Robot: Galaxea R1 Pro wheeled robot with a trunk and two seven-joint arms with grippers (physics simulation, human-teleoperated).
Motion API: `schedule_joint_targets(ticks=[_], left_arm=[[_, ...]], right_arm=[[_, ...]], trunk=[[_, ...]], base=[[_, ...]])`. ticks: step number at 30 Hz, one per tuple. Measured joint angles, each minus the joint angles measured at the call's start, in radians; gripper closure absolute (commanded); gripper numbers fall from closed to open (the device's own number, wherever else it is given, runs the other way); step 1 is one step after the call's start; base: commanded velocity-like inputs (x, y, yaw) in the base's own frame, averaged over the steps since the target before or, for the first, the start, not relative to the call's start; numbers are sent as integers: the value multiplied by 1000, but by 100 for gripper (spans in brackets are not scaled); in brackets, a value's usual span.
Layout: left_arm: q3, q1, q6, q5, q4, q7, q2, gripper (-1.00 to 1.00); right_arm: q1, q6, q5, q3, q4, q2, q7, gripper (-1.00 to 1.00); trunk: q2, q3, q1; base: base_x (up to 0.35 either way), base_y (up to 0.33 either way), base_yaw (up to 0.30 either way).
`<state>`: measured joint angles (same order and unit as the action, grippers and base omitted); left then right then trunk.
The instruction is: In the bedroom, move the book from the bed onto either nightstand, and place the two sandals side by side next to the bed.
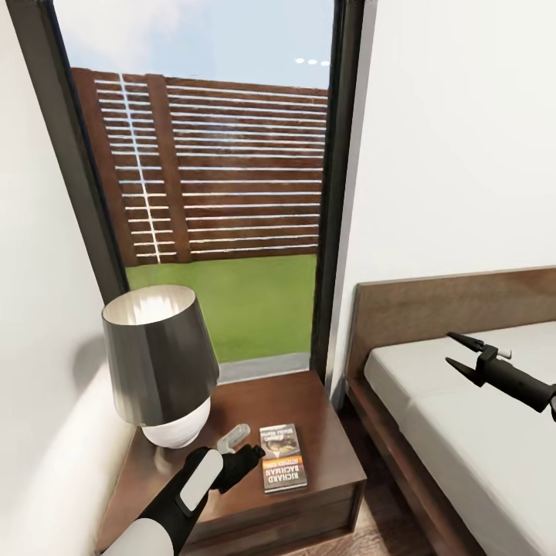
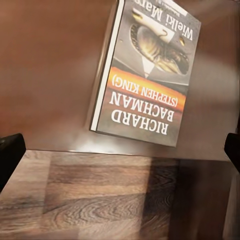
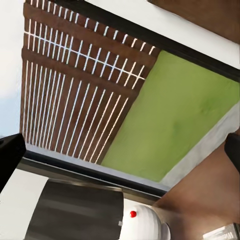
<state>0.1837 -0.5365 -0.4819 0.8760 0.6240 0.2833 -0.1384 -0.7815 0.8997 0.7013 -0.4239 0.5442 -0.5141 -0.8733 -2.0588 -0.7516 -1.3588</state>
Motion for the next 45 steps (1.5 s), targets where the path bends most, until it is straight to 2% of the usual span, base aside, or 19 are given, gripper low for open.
schedule_joint_targets(ticks=[32, 41, 45], left_arm=[[-1, 0, -11, 3, 0, -5, -11, -100], [-2, 0, -112, 5, 0, -16, -14, -100], [-3, 0, -167, 5, 0, -42, -14, -100]], right_arm=[[0, -2, 0, 0, 0, 0, 4, -100], [0, -2, -1, -1, 0, 0, 4, -100], [0, -2, -2, -1, -1, 0, 4, -100]], trunk=[[224, 100, 123], [287, 128, 157], [315, 141, 173]], base=[[0, 0, 0], [0, 0, 0], [0, 0, 0]])
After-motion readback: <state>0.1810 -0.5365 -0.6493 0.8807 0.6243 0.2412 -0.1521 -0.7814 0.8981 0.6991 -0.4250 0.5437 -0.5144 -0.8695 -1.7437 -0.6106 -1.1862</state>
